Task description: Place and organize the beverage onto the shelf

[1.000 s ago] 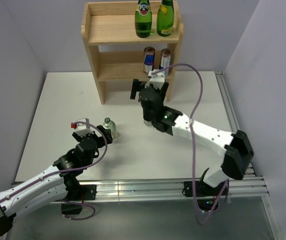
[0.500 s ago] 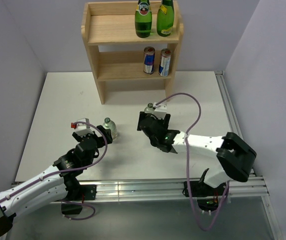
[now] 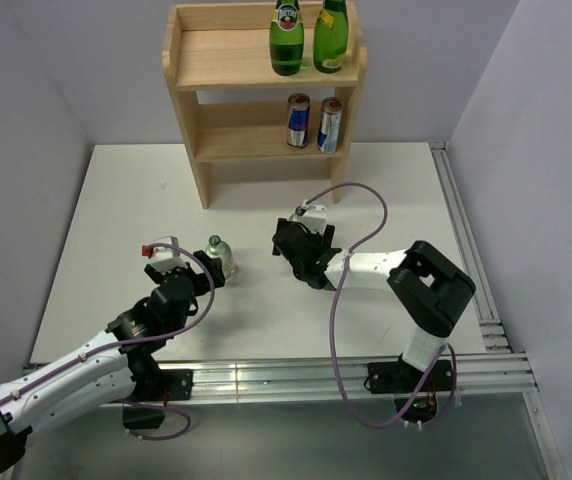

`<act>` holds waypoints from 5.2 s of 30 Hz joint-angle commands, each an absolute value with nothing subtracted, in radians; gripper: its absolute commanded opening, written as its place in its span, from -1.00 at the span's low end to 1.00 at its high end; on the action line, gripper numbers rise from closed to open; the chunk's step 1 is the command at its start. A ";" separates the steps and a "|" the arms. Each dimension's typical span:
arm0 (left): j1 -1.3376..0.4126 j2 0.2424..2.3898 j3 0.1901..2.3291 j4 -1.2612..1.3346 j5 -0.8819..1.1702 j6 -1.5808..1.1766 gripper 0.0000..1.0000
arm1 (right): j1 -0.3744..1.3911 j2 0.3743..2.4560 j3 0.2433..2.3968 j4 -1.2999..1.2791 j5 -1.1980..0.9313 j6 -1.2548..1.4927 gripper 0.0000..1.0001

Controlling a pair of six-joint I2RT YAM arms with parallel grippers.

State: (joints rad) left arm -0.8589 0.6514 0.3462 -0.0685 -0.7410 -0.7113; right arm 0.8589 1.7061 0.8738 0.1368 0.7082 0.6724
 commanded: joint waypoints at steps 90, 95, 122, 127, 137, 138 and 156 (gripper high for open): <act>-0.862 0.606 0.328 -0.063 -0.782 -0.730 0.99 | 0.838 2.307 2.411 -0.003 0.715 0.169 -1.00; -0.862 0.612 0.330 -0.066 -0.785 -0.733 0.99 | 0.836 2.336 2.428 0.028 0.698 0.178 -1.00; -0.862 0.604 0.327 -0.066 -0.782 -0.733 0.99 | 0.836 2.399 2.427 0.060 0.683 0.213 0.80; -0.862 0.603 0.327 -0.066 -0.782 -0.732 0.99 | 0.838 2.398 2.419 0.058 0.681 0.219 0.84; -0.862 0.612 0.330 -0.064 -0.788 -0.730 0.99 | 0.848 2.340 2.359 0.055 0.707 0.216 0.84; -0.862 0.612 0.330 -0.061 -0.785 -0.730 0.99 | 0.853 2.323 2.343 0.051 0.718 0.221 0.84; -0.862 0.647 0.319 -0.012 -0.795 -0.712 0.99 | 1.057 1.534 1.354 0.155 0.894 0.331 0.82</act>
State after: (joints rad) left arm -0.8589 0.6159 0.3252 -0.0643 -0.7818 -0.7204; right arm 1.0325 1.6699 1.4971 0.1429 0.7982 0.2550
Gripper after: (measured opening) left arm 0.994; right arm 0.911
